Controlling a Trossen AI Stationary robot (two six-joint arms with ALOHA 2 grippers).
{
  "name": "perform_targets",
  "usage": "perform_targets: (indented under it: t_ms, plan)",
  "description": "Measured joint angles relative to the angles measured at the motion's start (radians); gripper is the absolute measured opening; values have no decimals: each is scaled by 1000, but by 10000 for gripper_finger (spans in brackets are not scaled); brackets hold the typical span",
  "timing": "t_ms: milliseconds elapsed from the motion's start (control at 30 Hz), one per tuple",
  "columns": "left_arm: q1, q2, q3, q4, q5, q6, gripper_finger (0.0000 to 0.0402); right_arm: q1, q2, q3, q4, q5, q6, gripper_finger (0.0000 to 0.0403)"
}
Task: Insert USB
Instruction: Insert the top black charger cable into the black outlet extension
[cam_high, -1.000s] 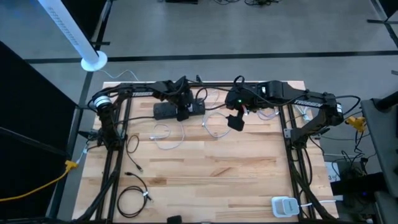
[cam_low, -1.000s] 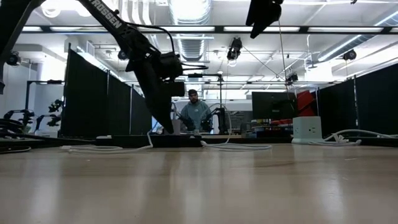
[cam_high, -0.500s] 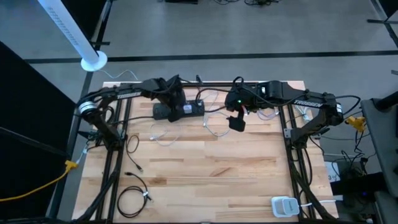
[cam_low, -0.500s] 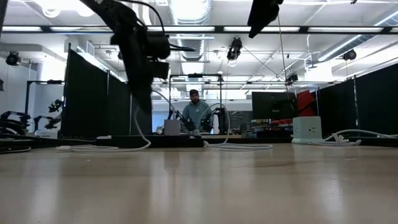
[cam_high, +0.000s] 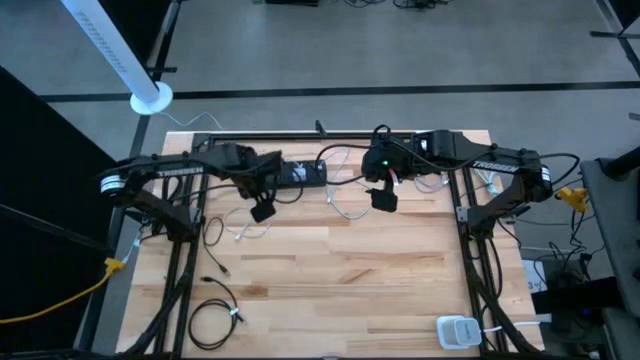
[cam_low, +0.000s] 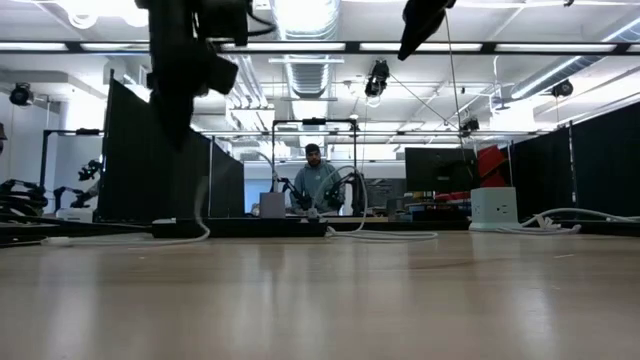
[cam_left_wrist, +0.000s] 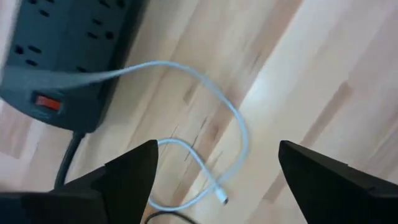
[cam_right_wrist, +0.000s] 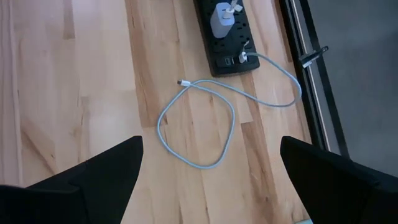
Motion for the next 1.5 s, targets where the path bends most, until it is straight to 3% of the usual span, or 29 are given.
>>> perform_targets:
  t_ms: [100, 233, 333, 533, 633, 833, 967, 1267, 1400, 1500]
  plan:
    - [-26, -8, -1, 55, 12, -112, 314, 0, 0, -8, 0, -3, -10, 364]
    - [-93, -23, -5, 176, 204, -135, 313, 0, 0, -18, -36, -67, 13, 364]
    - [-165, -46, -5, 194, 278, -164, 313, 9, 0, -35, -91, -121, 73, 364]
    - [-312, -55, -32, -95, 264, -319, 313, 94, -24, -132, -111, -138, 156, 364]
    - [-396, -55, -68, -139, 193, -346, 313, 145, -37, -210, -34, -135, 179, 364]
    - [-588, -54, -127, -157, 152, -195, 313, 239, -41, -345, 69, -134, 273, 364]
    - [-658, -52, -192, -162, 148, -135, 313, 303, -31, -409, 68, -128, 411, 364]
    - [-680, -37, -427, -132, 180, 131, 313, 474, -30, -439, 87, -76, 765, 364]
    - [-680, -38, -512, -57, 169, 161, 313, 526, -30, -433, 88, -76, 954, 363]
    - [-679, -31, -505, -48, 146, 136, 313, 573, -30, -427, 90, -77, 1082, 363]
